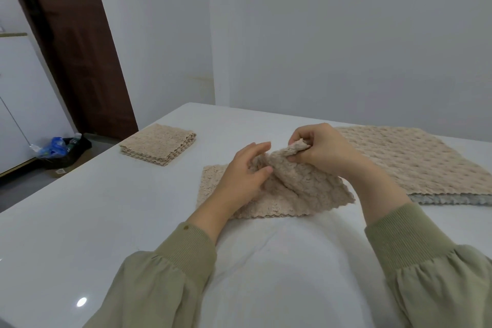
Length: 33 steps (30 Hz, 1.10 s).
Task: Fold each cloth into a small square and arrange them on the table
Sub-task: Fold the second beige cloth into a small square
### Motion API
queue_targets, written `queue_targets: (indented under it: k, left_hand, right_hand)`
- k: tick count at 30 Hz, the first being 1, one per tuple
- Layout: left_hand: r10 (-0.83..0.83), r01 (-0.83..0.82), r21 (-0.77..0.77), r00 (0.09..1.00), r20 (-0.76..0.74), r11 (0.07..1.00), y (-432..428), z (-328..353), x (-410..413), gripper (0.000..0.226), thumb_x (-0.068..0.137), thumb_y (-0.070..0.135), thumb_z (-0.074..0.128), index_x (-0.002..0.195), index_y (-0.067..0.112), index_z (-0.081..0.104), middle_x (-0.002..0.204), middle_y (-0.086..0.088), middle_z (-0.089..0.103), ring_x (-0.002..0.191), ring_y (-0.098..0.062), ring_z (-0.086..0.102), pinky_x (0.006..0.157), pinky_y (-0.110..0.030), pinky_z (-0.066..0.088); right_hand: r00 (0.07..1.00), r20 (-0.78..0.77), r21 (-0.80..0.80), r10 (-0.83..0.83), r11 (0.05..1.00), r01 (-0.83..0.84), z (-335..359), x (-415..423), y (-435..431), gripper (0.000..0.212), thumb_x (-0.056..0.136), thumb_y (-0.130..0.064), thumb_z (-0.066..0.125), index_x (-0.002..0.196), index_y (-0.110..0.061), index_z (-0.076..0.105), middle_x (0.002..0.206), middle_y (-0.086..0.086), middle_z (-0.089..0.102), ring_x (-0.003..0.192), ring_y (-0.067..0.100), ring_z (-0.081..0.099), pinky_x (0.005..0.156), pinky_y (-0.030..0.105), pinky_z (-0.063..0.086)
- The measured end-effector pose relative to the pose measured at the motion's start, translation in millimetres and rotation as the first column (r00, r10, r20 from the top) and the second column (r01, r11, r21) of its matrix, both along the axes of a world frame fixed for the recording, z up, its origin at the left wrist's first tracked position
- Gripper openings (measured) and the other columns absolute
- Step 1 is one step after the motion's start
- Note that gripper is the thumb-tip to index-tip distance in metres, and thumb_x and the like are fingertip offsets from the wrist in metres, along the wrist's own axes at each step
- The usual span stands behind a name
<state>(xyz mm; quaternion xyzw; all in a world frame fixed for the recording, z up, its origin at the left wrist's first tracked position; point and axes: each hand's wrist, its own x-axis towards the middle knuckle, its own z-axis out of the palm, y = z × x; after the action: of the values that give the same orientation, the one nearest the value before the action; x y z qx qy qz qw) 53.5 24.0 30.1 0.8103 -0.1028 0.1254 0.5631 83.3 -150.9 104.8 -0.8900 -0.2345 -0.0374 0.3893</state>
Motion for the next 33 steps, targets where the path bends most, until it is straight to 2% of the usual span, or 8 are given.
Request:
queue_targets:
  k: [7,11,15,19,24,28,30,33]
  left_hand:
    - [0.024,-0.024,-0.007,1.0,0.007,1.0,-1.7,6.8,-2.0,0.011,0.081,0.019,0.071,0.089,0.027,0.071,0.105,0.0,0.064,0.101,-0.013,0.059,0.09,-0.031,0.047]
    - [0.099,-0.098,-0.039,0.995,0.023,0.994,-3.3,9.3,-3.4,0.019,0.079,0.016,0.073,0.067,0.03,0.069,0.072,0.013,0.065,0.073,-0.006,0.061,0.072,-0.019,0.048]
    - [0.218,-0.215,-0.087,0.975,0.035,0.973,-0.9,10.1,-3.4,0.02,0.079,0.015,0.072,0.062,0.025,0.066,0.062,0.016,0.061,0.065,-0.001,0.056,0.063,-0.014,0.045]
    - [0.305,-0.295,-0.109,0.949,0.082,0.949,2.7,9.4,-1.4,0.017,0.081,0.02,0.07,0.065,0.017,0.063,0.066,0.006,0.059,0.067,-0.005,0.053,0.064,-0.016,0.043]
    - [0.252,-0.254,0.015,0.963,0.094,0.967,11.4,13.6,-0.6,0.022,0.086,0.022,0.064,0.07,0.01,0.054,0.068,0.0,0.056,0.065,-0.009,0.049,0.061,-0.019,0.038]
    - [0.187,-0.191,0.094,0.981,0.052,0.977,18.2,19.9,-2.6,0.03,0.091,0.025,0.058,0.069,0.015,0.04,0.056,0.01,0.035,0.05,-0.007,0.029,0.05,-0.019,0.027]
    - [0.153,-0.151,0.095,0.988,-0.009,0.984,19.8,22.5,-2.4,0.03,0.092,0.025,0.056,0.07,0.016,0.039,0.051,0.011,0.032,0.045,-0.007,0.027,0.045,-0.018,0.026]
    - [0.076,-0.066,0.073,0.988,-0.138,0.995,19.1,27.3,-3.9,0.024,0.094,0.023,0.055,0.074,0.011,0.047,0.053,0.003,0.046,0.047,-0.011,0.041,0.05,-0.024,0.037]
  right_hand:
    - [0.998,-0.047,-0.045,0.039,0.998,-0.041,3.3,-5.2,4.3,0.017,0.073,-0.006,0.077,0.074,-0.018,0.065,0.062,-0.008,0.06,0.048,-0.009,0.051,0.048,0.003,0.037]
    - [0.996,-0.085,-0.098,0.038,0.994,-0.046,2.7,-5.4,2.9,0.016,0.074,-0.019,0.079,0.079,-0.014,0.065,0.054,-0.01,0.048,0.041,-0.003,0.044,0.042,0.008,0.032]
    - [0.961,-0.275,-0.371,0.032,0.919,-0.136,9.8,-6.7,-10.0,0.027,0.071,-0.039,0.079,0.077,-0.018,0.064,0.057,-0.014,0.055,0.047,0.0,0.05,0.046,0.009,0.035]
    - [0.969,-0.231,-0.584,-0.083,0.809,-0.069,10.2,-4.1,-19.3,0.024,0.076,-0.034,0.071,0.064,-0.02,0.055,0.054,-0.013,0.059,0.052,0.003,0.054,0.054,0.016,0.039]
    - [0.927,-0.179,-0.119,-0.33,0.943,0.312,-13.5,18.0,-14.1,0.006,0.075,-0.013,0.062,0.069,-0.012,0.059,0.065,0.003,0.054,0.064,0.018,0.048,0.054,0.025,0.038]
    - [0.772,-0.61,0.572,0.178,0.774,0.273,-38.4,21.7,-8.9,0.022,0.092,-0.002,0.05,0.108,-0.013,0.062,0.092,0.006,0.068,0.082,0.019,0.063,0.07,0.03,0.055]
    - [0.651,-0.695,0.622,0.306,0.711,0.329,-48.1,24.0,-10.3,0.026,0.097,-0.007,0.042,0.12,-0.003,0.055,0.104,0.016,0.066,0.088,0.026,0.064,0.069,0.034,0.057]
    - [0.654,-0.706,0.592,0.273,0.734,0.333,-46.9,25.3,-11.8,0.032,0.098,-0.009,0.042,0.126,0.004,0.05,0.103,0.016,0.065,0.087,0.025,0.065,0.064,0.031,0.059]
